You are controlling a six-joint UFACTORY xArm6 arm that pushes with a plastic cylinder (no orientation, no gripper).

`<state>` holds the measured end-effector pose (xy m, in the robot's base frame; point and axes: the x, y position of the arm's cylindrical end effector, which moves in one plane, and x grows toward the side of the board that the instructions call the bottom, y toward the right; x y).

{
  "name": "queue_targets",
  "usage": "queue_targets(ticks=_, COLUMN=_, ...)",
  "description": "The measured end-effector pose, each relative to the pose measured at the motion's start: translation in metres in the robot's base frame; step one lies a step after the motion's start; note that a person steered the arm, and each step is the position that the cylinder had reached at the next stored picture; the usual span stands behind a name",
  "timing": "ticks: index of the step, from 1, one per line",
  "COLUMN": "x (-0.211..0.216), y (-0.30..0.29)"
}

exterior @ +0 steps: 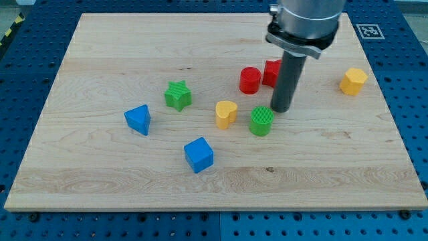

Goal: Place the red blocks in a diagonal line

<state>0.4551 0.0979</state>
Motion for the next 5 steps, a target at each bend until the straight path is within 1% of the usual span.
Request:
queue_targets(ticks=1, x=0.011, y=-0.026)
queue_targets(ticks=2, x=0.035, y=-0.025)
queue_targets(ticks=3, x=0.043, y=-0.025)
queue_targets(ticks=4, x=0.002, y=-0.019)
queue_targets(ticks=5, x=-0.02, y=-0.058)
